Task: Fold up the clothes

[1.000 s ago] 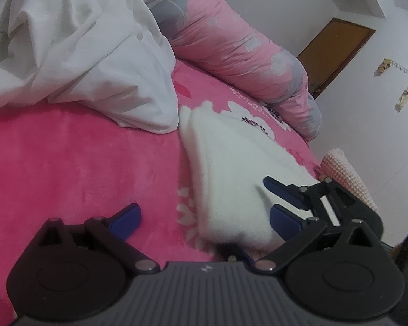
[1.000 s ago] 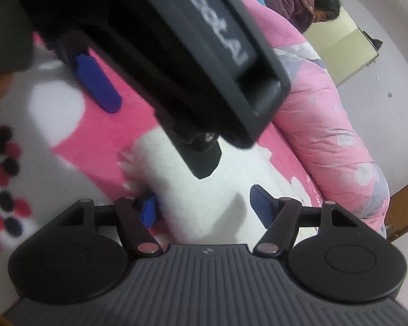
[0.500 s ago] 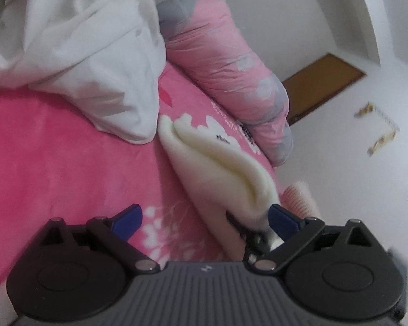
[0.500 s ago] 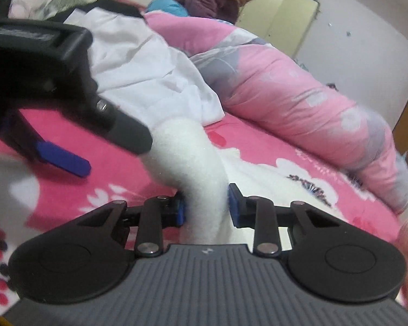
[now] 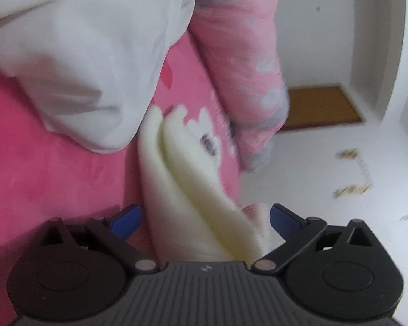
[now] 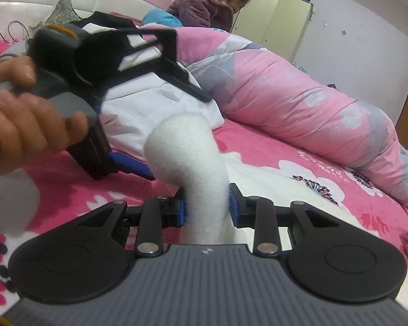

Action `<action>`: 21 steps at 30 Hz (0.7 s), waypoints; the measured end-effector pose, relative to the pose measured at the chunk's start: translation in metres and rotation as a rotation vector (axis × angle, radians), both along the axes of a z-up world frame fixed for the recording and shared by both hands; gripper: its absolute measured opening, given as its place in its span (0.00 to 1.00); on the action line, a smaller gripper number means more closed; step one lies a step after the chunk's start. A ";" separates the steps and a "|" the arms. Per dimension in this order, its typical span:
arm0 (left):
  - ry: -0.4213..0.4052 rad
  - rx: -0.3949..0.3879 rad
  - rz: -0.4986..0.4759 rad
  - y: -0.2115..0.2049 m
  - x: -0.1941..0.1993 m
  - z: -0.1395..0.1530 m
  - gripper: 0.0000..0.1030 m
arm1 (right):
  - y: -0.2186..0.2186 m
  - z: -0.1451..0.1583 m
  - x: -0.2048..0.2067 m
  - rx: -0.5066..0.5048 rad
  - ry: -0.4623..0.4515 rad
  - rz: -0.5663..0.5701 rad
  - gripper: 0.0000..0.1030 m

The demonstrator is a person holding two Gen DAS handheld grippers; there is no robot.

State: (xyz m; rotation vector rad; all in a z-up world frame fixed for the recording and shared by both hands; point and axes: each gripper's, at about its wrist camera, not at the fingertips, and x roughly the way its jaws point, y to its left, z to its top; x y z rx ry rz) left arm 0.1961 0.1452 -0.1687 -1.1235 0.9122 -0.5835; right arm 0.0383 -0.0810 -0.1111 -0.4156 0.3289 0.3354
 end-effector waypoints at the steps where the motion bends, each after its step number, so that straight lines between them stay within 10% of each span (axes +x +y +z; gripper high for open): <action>1: 0.000 0.010 -0.010 -0.003 0.002 0.001 0.98 | 0.000 -0.001 0.000 -0.003 -0.003 0.006 0.27; 9: -0.005 0.134 -0.152 -0.043 0.017 0.003 0.94 | 0.002 -0.006 -0.010 -0.031 -0.021 0.052 0.27; 14: 0.023 0.160 -0.139 -0.042 0.018 -0.003 0.72 | -0.011 0.001 -0.021 -0.019 0.055 0.163 0.33; 18: 0.013 0.178 -0.142 -0.039 0.013 -0.005 0.60 | -0.074 0.031 -0.024 0.265 0.279 0.338 0.59; 21: -0.003 0.208 -0.147 -0.037 0.012 -0.003 0.59 | -0.132 0.054 -0.009 0.442 0.271 0.184 0.66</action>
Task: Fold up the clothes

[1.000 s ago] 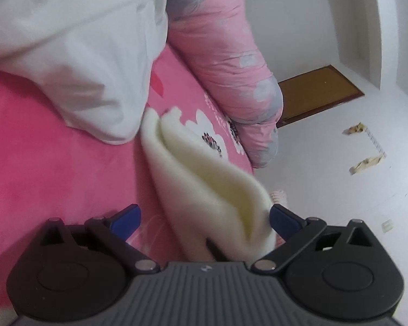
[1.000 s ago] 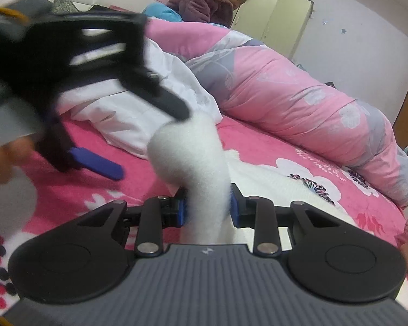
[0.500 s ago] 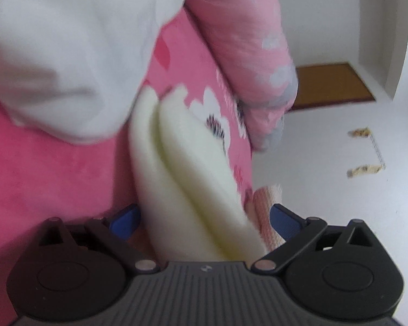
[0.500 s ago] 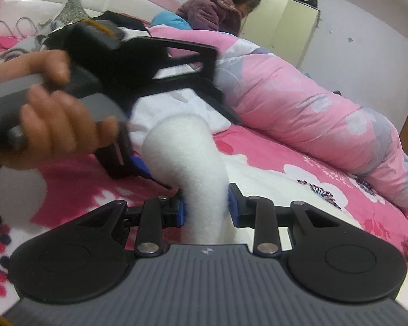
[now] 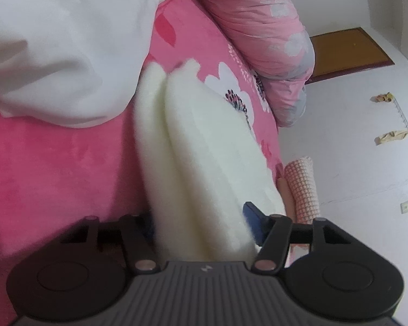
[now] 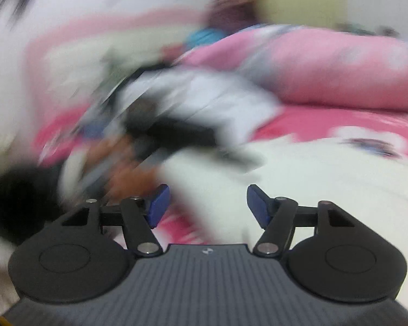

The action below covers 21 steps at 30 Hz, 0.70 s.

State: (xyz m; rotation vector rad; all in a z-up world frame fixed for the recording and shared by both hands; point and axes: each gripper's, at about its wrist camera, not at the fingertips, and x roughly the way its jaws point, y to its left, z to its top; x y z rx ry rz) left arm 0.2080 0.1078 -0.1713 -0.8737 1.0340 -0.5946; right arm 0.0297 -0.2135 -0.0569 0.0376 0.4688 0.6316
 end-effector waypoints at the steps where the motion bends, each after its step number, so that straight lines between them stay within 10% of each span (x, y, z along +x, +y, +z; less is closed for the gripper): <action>1: -0.008 0.014 -0.005 -0.003 0.000 0.002 0.59 | -0.016 0.004 0.010 -0.014 0.001 -0.121 0.66; 5: -0.041 0.064 -0.027 -0.007 -0.003 0.007 0.60 | -0.056 -0.005 0.051 -0.084 0.060 -0.478 0.66; 10: -0.061 0.076 -0.036 -0.002 -0.012 0.008 0.61 | -0.048 -0.070 0.085 -0.162 0.157 -0.541 0.79; 21: -0.104 0.080 -0.030 -0.004 -0.020 0.010 0.63 | -0.039 -0.068 0.084 -0.209 0.126 -0.605 0.80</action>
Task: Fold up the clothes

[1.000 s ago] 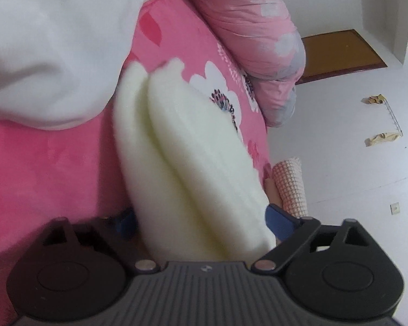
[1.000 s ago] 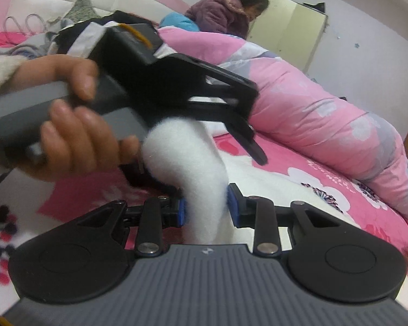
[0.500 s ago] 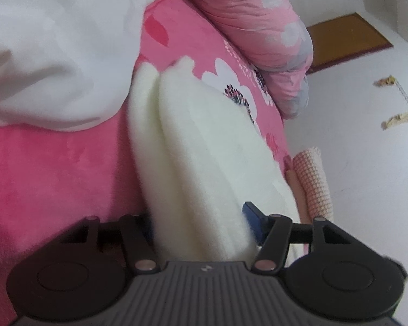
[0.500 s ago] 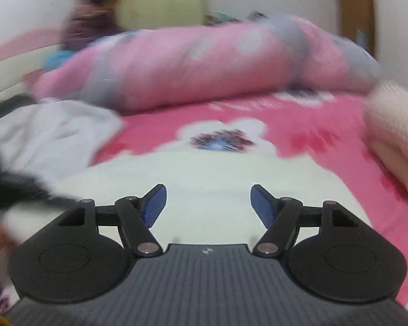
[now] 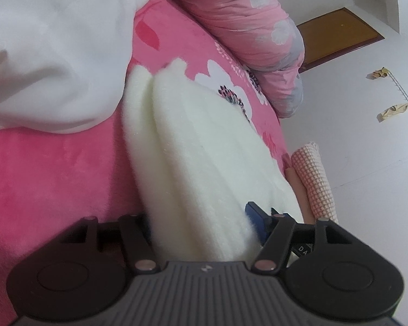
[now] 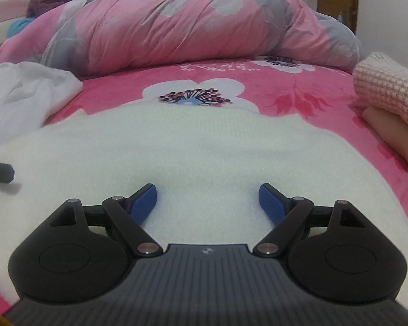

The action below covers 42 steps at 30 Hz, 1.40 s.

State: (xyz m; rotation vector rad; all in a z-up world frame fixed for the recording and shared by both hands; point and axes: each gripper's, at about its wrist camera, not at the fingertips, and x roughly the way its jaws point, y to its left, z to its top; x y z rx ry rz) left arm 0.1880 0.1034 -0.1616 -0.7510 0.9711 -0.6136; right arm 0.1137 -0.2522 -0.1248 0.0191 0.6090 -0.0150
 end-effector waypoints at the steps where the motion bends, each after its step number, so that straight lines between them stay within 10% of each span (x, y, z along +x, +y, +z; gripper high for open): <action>1: -0.004 0.001 0.001 0.000 -0.001 0.000 0.62 | 0.000 0.000 0.000 0.002 -0.004 -0.008 0.80; 42: -0.031 -0.001 -0.007 -0.008 -0.001 0.001 0.72 | 0.007 -0.008 -0.002 -0.040 -0.036 -0.098 0.85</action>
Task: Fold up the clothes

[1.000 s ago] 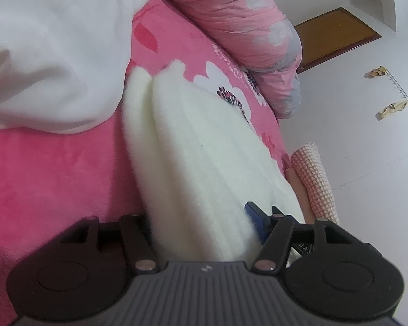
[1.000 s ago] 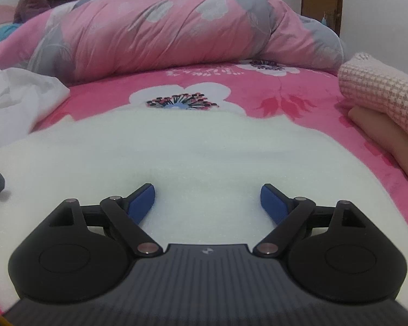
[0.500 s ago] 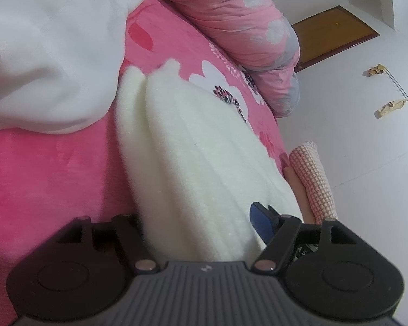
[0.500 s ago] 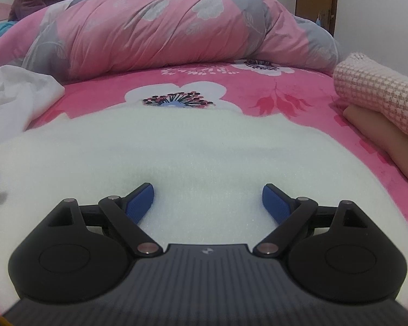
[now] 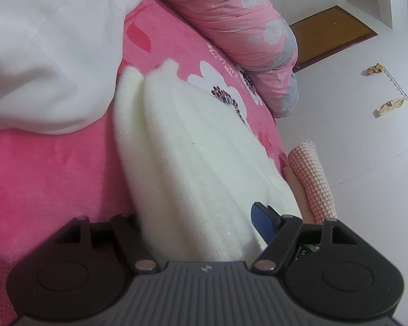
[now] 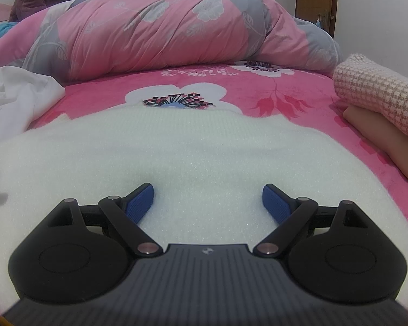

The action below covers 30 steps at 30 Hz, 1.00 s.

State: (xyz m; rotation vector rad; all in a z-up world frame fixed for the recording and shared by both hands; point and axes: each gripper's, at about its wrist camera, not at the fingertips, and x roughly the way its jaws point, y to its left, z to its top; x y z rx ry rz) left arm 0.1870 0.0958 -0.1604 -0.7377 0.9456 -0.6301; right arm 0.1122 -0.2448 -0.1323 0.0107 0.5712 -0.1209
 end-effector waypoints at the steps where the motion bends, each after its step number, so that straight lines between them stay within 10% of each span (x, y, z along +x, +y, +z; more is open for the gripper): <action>1: 0.000 0.000 0.000 0.000 0.000 0.000 0.72 | 0.000 0.000 0.000 0.000 0.000 0.000 0.85; 8: -0.004 0.003 -0.001 -0.001 0.000 0.000 0.72 | 0.000 0.000 -0.001 0.001 -0.006 -0.001 0.85; 16: 0.054 0.053 0.048 0.003 0.002 0.005 0.41 | 0.000 0.000 -0.003 0.005 -0.014 -0.002 0.85; 30: -0.057 0.057 0.100 -0.010 -0.022 0.049 0.29 | -0.002 -0.001 -0.004 0.011 -0.027 0.000 0.85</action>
